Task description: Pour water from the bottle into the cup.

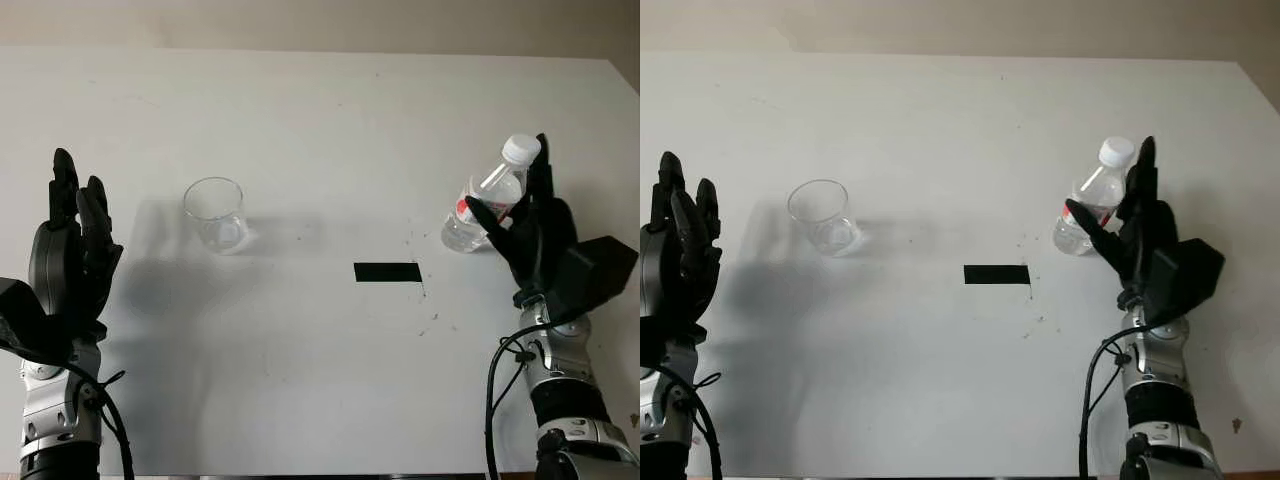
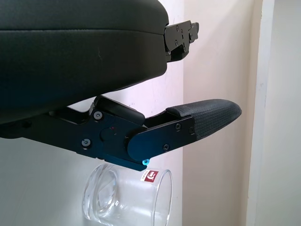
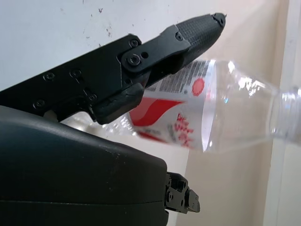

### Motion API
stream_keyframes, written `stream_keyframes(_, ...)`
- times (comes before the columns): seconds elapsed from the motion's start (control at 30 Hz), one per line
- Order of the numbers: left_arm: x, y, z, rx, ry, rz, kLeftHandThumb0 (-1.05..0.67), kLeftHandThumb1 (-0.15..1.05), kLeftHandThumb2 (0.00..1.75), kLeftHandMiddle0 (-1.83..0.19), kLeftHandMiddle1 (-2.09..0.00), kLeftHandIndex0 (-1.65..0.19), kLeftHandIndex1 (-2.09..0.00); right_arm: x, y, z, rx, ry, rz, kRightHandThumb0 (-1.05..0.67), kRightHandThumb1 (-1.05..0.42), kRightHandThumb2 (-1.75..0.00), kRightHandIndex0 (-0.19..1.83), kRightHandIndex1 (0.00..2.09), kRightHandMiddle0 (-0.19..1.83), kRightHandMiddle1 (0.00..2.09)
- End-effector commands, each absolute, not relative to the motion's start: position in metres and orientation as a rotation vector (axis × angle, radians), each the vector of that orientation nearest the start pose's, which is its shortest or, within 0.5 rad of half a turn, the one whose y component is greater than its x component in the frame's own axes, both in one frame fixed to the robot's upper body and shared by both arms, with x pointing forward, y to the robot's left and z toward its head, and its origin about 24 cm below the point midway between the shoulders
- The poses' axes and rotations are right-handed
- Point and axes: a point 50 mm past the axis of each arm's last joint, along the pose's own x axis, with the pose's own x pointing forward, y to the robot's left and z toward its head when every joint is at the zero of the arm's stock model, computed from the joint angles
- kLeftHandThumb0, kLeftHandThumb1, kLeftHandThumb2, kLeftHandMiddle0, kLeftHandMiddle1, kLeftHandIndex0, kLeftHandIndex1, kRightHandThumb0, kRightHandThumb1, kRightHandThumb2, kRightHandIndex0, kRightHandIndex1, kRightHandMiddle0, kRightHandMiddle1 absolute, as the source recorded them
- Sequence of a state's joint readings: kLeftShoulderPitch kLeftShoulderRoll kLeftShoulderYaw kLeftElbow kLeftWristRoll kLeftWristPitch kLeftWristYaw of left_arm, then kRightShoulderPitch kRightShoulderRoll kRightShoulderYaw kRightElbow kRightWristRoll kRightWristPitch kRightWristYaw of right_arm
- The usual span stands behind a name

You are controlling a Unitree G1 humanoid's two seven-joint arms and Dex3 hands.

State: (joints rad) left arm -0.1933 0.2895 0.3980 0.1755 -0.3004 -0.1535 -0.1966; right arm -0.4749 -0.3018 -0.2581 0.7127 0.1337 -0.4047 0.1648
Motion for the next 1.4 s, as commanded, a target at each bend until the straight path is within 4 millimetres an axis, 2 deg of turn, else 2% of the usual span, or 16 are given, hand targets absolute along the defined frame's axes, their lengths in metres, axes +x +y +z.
stream_keyframes(0.0,0.272,0.285,0.107,-0.011,-0.311,0.179,-0.75,1.05,0.71,0.13,-0.05,0.19,0.0,0.33,-0.249,0.08,-0.104,-0.218,-0.071,-0.89,-0.94,-0.06,-0.19,0.0,-0.19,0.0)
stream_keyframes(0.37,0.273,0.282,0.107,-0.004,-0.303,0.179,-0.75,1.05,0.73,0.14,-0.05,0.19,0.0,0.339,-0.231,0.096,-0.143,-0.245,0.047,-0.82,-0.96,-0.06,-0.19,0.0,-0.19,0.0)
stream_keyframes(0.5,0.274,0.282,0.107,-0.001,-0.306,0.175,-0.74,1.05,0.75,0.15,-0.05,0.19,0.0,0.344,-0.228,0.096,-0.069,-0.234,0.038,-0.66,-0.94,-0.05,-0.19,0.0,-0.19,0.0)
stream_keyframes(0.63,0.274,0.282,0.106,-0.009,-0.31,0.177,-0.74,1.05,0.75,0.15,-0.05,0.19,0.0,0.352,-0.226,0.095,-0.073,-0.174,0.025,-0.39,-0.96,-0.06,-0.12,0.04,-0.01,0.11)
stream_keyframes(0.67,0.274,0.282,0.106,-0.01,-0.31,0.179,-0.74,1.05,0.75,0.15,-0.05,0.19,0.0,0.354,-0.226,0.094,-0.061,-0.161,0.017,-0.31,-0.98,-0.05,0.01,0.11,-0.11,0.66)
stream_keyframes(0.7,0.274,0.282,0.106,-0.011,-0.309,0.18,-0.74,1.05,0.75,0.15,-0.05,0.19,0.0,0.356,-0.226,0.094,-0.051,-0.152,0.011,-0.27,-0.98,-0.05,0.09,0.17,-0.15,1.02)
stream_keyframes(0.73,0.273,0.281,0.106,-0.007,-0.309,0.181,-0.73,1.05,0.76,0.15,-0.05,0.19,0.0,0.358,-0.226,0.093,-0.05,-0.145,0.003,-0.24,-0.99,-0.05,0.14,0.2,-0.17,1.2)
stream_keyframes(0.77,0.273,0.281,0.106,-0.004,-0.307,0.183,-0.73,1.05,0.76,0.14,-0.05,0.19,0.0,0.359,-0.226,0.092,-0.051,-0.139,-0.005,-0.22,-0.99,-0.05,0.19,0.41,-0.18,1.53)
stream_keyframes(0.8,0.273,0.281,0.106,-0.003,-0.306,0.184,-0.74,1.05,0.76,0.14,-0.06,0.19,0.0,0.361,-0.226,0.092,-0.084,-0.133,-0.018,-0.2,-1.0,-0.05,0.09,1.23,-0.16,1.86)
stream_keyframes(0.83,0.273,0.281,0.106,-0.001,-0.305,0.187,-0.74,1.05,0.76,0.14,-0.06,0.19,0.0,0.363,-0.226,0.092,-0.134,-0.123,-0.035,-0.2,-1.0,-0.05,0.07,1.65,-0.08,1.98)
stream_keyframes(0.87,0.273,0.281,0.106,-0.002,-0.307,0.189,-0.74,1.05,0.76,0.14,-0.06,0.19,0.0,0.365,-0.226,0.091,-0.172,-0.111,-0.038,-0.22,-1.0,-0.05,0.19,1.87,0.04,2.03)
stream_keyframes(0.9,0.273,0.281,0.106,-0.001,-0.311,0.189,-0.75,1.05,0.74,0.14,-0.06,0.19,0.0,0.367,-0.226,0.091,-0.201,-0.101,-0.028,-0.23,-1.02,-0.07,0.53,2.0,0.28,2.07)
stream_keyframes(1.03,0.274,0.28,0.107,-0.004,-0.316,0.193,-0.75,1.05,0.73,0.13,-0.06,0.19,0.0,0.369,-0.227,0.089,-0.213,-0.063,0.034,-0.17,-1.05,-0.14,1.19,2.09,0.97,2.09)
stream_keyframes(1.2,0.275,0.28,0.106,-0.015,-0.319,0.192,-0.74,1.05,0.73,0.14,-0.05,0.19,0.0,0.37,-0.228,0.088,-0.253,-0.032,0.125,-0.22,-1.05,-0.18,1.42,2.09,1.4,2.09)
stream_keyframes(1.3,0.275,0.279,0.105,-0.019,-0.317,0.192,-0.73,1.05,0.74,0.14,-0.05,0.19,0.0,0.371,-0.225,0.089,-0.262,-0.031,0.137,-0.33,-1.05,-0.16,1.43,2.09,1.43,2.09)
stream_keyframes(1.37,0.276,0.279,0.104,-0.018,-0.321,0.189,-0.73,1.05,0.75,0.14,-0.05,0.19,0.0,0.372,-0.223,0.09,-0.258,-0.038,0.136,-0.4,-1.05,-0.17,1.34,2.09,1.35,2.09)
